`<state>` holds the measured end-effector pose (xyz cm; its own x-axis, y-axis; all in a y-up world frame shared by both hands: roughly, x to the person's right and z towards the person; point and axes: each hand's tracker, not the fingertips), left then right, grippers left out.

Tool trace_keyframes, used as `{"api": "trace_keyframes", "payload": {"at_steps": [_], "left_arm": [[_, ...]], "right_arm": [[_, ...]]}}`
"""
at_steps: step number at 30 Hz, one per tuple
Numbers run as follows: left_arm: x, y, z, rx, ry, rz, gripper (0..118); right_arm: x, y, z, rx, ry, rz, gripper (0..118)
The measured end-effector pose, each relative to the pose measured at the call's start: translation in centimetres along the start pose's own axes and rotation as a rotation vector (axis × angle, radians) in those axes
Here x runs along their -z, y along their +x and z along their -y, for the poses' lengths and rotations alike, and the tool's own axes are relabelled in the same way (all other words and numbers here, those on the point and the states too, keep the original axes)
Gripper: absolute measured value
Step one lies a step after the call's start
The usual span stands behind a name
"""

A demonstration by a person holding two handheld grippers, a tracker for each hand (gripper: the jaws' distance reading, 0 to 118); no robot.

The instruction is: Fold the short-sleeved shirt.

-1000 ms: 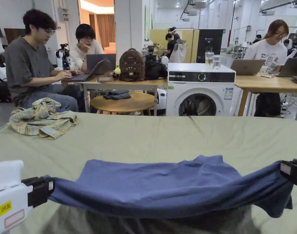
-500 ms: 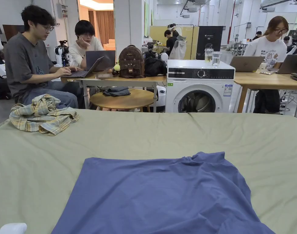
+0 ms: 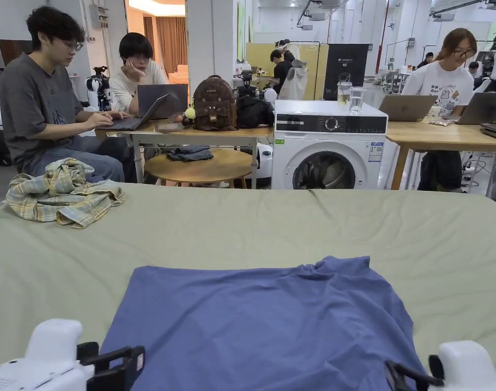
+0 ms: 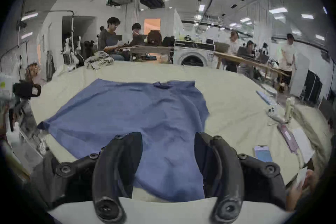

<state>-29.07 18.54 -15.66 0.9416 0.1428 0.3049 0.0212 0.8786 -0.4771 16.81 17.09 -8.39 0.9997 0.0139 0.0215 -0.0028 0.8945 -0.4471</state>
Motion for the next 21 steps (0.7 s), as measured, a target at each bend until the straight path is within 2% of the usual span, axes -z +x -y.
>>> {"api": "trace_keyframes", "payload": {"at_steps": [1, 2, 3, 4, 5, 10, 12, 15, 18, 19, 21], "left_arm": [[0.3, 0.5, 0.1, -0.002, 0.018, -0.010, 53], [0.6, 0.9, 0.1, 0.000, 0.033, -0.005, 37], [0.9, 1.2, 0.2, 0.001, 0.038, -0.002, 16], [1.2, 1.5, 0.1, 0.002, 0.038, -0.003, 5], [1.3, 1.9, 0.3, 0.013, 0.037, -0.012, 0], [1.3, 2.3, 0.3, 0.018, 0.062, -0.008, 0], [1.2, 2.0, 0.0, 0.006, 0.059, -0.011, 0], [0.5, 1.0, -0.2, -0.009, 0.058, -0.014, 0], [-0.9, -1.1, 0.2, -0.093, 0.030, 0.068, 0], [-1.5, -2.0, 0.6, -0.088, 0.010, 0.066, 0], [-2.4, -3.6, 1.2, -0.028, -0.049, -0.027, 0]], "right_arm": [[0.8, -0.3, -0.4, 0.037, -0.009, -0.022, 52], [1.4, -0.6, -0.7, 0.067, -0.015, -0.028, 38], [1.9, -0.7, -0.9, 0.064, -0.013, -0.023, 13], [2.4, -1.0, -0.9, 0.065, -0.014, -0.014, 3], [2.6, -1.2, -0.8, 0.066, -0.008, 0.010, 0], [2.6, -1.7, -0.5, 0.070, -0.007, -0.010, 0], [2.5, -1.9, -0.5, 0.022, 0.005, 0.019, 0], [2.1, -1.6, -0.6, 0.048, -0.013, -0.021, 0], [1.3, -1.5, -0.4, 0.060, -0.014, -0.034, 0], [0.9, -1.4, -0.2, 0.055, -0.016, -0.046, 0], [0.1, -1.5, 0.1, 0.037, -0.013, -0.038, 0]]}}
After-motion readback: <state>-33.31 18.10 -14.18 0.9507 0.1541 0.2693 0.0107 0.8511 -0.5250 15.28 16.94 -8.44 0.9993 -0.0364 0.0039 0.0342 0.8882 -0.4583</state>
